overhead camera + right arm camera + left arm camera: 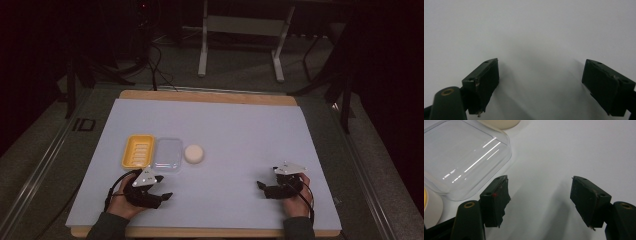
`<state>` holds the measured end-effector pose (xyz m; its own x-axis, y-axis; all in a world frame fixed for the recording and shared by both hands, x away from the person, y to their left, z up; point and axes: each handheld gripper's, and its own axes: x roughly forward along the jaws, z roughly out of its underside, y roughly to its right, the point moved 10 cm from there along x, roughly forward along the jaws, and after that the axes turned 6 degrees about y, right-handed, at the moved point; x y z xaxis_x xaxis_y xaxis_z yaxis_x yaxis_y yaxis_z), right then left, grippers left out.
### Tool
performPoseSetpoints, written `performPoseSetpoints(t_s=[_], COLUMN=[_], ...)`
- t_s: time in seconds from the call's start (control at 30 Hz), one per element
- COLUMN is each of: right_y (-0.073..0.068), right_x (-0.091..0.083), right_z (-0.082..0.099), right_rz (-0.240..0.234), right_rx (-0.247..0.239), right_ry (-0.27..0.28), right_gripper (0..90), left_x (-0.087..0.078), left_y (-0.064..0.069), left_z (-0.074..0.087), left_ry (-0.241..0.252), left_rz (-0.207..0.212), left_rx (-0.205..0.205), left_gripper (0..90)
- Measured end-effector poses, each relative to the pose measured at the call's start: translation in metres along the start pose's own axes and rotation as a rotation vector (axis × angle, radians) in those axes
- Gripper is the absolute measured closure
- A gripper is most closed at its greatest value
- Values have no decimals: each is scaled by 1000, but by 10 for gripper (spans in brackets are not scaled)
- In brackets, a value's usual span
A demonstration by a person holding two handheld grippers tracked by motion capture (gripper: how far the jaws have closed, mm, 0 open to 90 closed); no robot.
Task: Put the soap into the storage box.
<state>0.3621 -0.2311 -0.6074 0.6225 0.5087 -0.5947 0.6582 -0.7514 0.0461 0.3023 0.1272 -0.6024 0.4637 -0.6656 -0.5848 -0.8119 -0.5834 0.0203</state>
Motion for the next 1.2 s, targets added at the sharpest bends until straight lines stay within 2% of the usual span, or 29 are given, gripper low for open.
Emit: performPoseSetpoints(t_s=[0.33,0.47,0.6,0.7,0.8,0.93,1.07,1.2], right_y=[-1,0,1,0,-1,-1,-1,-2], right_x=[-1,-3,-7,-9,-8,-8,-8,-8], right_z=[0,-2,-5,-6,-6,-6,-6,-6], right_rz=[9,38,40,41,47,53,54,53], right_rx=[-25,-36,-14,-20,-44,-57,-56,-58], right_ry=[9,38,81,99,94,94,96,97], right_gripper=[136,139,139,139,139,139,140,140], left_x=[3,5,6,7,8,9,10,10], left_y=[3,3,5,5,3,4,3,0], left_z=[-2,-3,-7,-9,-13,-21,-28,-37], left_ry=[-15,-27,-44,-66,-82,-96,-118,-115], left_rz=[8,16,22,26,24,42,46,39], left_rx=[20,32,62,91,109,134,172,189], left_gripper=[324,325,328,328,328,327,322,318])
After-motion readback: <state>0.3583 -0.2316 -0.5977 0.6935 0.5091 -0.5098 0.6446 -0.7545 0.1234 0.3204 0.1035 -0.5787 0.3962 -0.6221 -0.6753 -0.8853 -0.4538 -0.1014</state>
